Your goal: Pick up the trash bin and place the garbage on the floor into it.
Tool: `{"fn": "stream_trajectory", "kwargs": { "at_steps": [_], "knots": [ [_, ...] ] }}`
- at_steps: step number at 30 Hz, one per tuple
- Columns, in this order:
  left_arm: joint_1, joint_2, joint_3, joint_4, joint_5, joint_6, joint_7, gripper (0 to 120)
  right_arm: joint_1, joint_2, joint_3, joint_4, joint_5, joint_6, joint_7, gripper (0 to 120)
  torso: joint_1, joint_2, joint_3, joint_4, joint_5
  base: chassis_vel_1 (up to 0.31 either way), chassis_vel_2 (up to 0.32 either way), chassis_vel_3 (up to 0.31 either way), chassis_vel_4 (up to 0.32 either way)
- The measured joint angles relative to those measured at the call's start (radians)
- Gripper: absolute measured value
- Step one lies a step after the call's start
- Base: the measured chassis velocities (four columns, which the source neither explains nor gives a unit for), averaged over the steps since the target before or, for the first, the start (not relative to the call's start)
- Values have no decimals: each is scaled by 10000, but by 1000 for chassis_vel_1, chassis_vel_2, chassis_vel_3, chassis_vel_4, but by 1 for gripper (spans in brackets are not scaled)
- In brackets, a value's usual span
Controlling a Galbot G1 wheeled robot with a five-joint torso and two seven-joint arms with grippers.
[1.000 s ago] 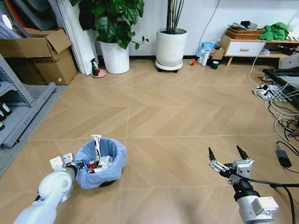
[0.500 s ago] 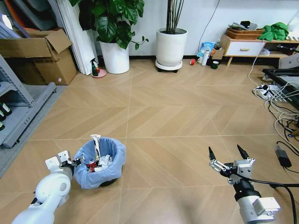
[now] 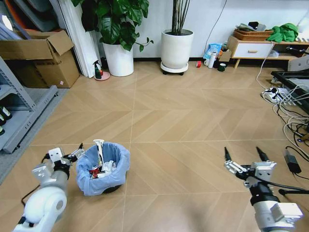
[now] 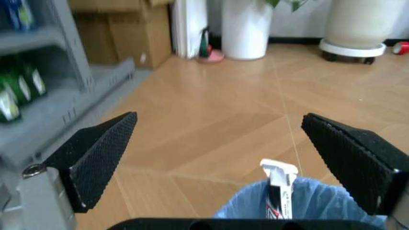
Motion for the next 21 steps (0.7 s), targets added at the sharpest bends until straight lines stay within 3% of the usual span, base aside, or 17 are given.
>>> {"fn": "stream_trajectory", "kwargs": {
  "at_steps": [6, 12, 21],
  "knots": [
    [610, -245, -408, -504, 1522, -231, 1021, 100, 209, 22, 235, 49, 401, -440, -279, 100, 0, 0, 0, 1, -2, 0, 0, 0, 0],
    [609, -441, -371, -594, 1858, -490, 1361, 100, 594, -86, 400, -449, 662, -714, -359, 100, 0, 0, 1, -1, 4, 0, 0, 0, 0],
    [1222, -1537, -289, -1318, 2675, -622, 1405, 100, 864, 308, 279, -552, 340, -843, -188, 100, 0, 0, 1, 0, 1, 0, 0, 0, 0]
  ]
}}
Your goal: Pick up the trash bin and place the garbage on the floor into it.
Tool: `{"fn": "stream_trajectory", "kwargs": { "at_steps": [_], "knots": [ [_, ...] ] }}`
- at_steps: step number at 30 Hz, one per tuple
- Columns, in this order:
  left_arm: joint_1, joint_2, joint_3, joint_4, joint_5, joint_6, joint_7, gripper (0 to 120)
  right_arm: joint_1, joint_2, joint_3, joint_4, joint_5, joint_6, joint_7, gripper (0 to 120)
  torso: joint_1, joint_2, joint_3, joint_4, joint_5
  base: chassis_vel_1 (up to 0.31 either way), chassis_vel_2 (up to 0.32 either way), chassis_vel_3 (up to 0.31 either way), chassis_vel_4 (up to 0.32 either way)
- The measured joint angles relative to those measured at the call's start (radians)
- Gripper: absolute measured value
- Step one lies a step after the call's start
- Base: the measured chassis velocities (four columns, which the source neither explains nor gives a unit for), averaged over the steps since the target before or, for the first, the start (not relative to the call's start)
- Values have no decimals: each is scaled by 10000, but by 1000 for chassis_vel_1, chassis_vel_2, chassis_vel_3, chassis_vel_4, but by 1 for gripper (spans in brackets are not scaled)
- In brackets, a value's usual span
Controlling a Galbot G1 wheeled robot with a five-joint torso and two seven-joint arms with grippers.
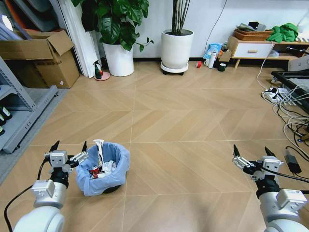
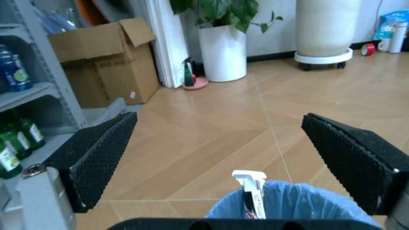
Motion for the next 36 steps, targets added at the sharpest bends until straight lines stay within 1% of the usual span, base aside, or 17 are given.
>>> {"fn": "stream_trajectory", "kwargs": {
  "at_steps": [3, 6, 7, 10, 19, 21, 22, 25, 27, 28, 29, 30, 36],
  "knots": [
    [147, -182, -63, -188, 68, 41, -47, 100, -41, 126, -25, 118, -90, 56, 2, 100, 0, 0, 0, 1, -2, 0, 0, 0, 0],
    [366, -501, -209, -508, 115, 52, -107, 100, -180, 371, -160, 258, -428, 308, -43, 100, 0, 0, 0, 1, -1, 0, 0, 0, 0],
    [366, -501, -209, -508, 115, 52, -107, 100, -180, 371, -160, 258, -428, 308, -43, 100, 0, 0, 0, 1, -1, 0, 0, 0, 0],
    [656, -831, -575, -929, 99, 41, -88, 100, -481, 740, -384, 532, -851, 794, -246, 100, 0, 0, 0, 0, -2, 0, 0, 0, 0],
    [1138, -1240, -900, -1294, 63, -90, 188, 100, -534, 767, -282, 651, -974, 1011, -319, 100, 0, 0, 0, 0, -1, 0, 0, 0, 0],
    [1341, -1371, -975, -1433, -112, -96, 429, 100, -668, 773, -307, 766, -979, 1047, -367, 100, 0, 0, 0, 1, -1, 0, 0, 0, 0],
    [1341, -1371, -975, -1433, -112, -96, 429, 100, -668, 773, -307, 766, -979, 1047, -367, 100, 0, 0, 0, 1, -1, 0, 0, 0, 0],
    [1475, -1315, -1025, -1582, -688, 32, 922, 100, -804, 627, -469, 980, -857, 1000, -383, 100, 0, 0, 0, 1, -1, 0, 0, 0, 0],
    [1487, -1277, -1035, -1594, -791, 64, 1031, 100, -815, 585, -485, 1020, -815, 971, -385, 100, 0, 0, 0, 0, 0, 0, 0, 0, 0],
    [1528, -1169, -1079, -1616, -976, 139, 1319, 100, -832, 491, -502, 1096, -729, 905, -388, 100, 0, 0, 0, 0, -3, 0, 0, 0, 0],
    [1528, -1169, -1079, -1616, -976, 139, 1319, 100, -832, 491, -502, 1096, -729, 905, -388, 100, 0, 0, 0, 0, -3, 0, 0, 0, 0],
    [1623, -1034, -1124, -1623, -1106, 227, 1651, 100, -843, 372, -516, 1119, -645, 849, -389, 100, 0, 0, 0, 0, -1, 0, 0, 0, 0],
    [1763, -913, -1109, -1568, -1072, 349, 1815, 100, -816, 262, -529, 1046, -663, 844, -361, 100, 0, 0, 0, 0, -2, 0, 0, 0, 0]
  ]
}}
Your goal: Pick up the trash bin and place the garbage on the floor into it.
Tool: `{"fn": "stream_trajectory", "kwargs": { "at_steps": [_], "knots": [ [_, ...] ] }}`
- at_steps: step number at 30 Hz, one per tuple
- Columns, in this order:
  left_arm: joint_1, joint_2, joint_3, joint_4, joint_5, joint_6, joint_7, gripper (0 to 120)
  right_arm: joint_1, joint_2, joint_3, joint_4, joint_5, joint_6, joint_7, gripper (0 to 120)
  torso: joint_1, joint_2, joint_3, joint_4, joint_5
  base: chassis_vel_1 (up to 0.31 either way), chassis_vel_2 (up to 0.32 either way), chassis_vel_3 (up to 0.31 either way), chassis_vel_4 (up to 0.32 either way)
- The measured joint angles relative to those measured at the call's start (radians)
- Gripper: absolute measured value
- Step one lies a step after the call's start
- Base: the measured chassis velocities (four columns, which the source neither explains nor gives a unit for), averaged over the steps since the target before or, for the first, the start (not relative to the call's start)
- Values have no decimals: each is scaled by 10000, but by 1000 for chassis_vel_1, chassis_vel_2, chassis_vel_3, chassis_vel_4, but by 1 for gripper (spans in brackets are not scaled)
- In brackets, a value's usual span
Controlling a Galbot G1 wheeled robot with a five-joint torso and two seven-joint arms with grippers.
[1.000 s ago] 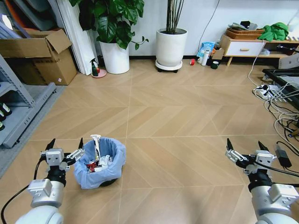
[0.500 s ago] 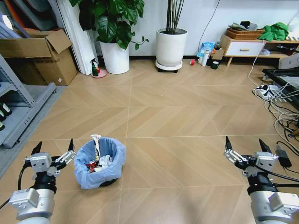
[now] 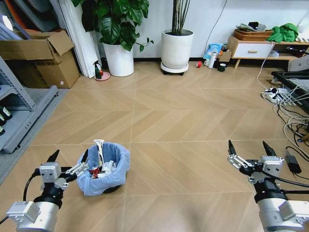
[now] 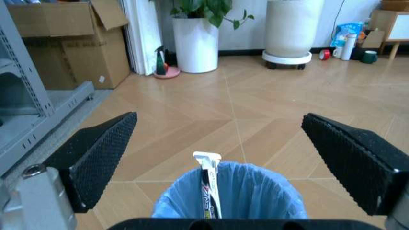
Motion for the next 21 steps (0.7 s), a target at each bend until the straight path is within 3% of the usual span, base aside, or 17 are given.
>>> {"fn": "stream_trajectory", "kwargs": {
  "at_steps": [21],
  "knots": [
    [-15, 7, 22, 31, 29, 5, -33, 100, 13, 2, -1, -33, -11, -6, 19, 100, 0, 0, 0, 0, 0, 0, 0, 0, 0]
  ]
}}
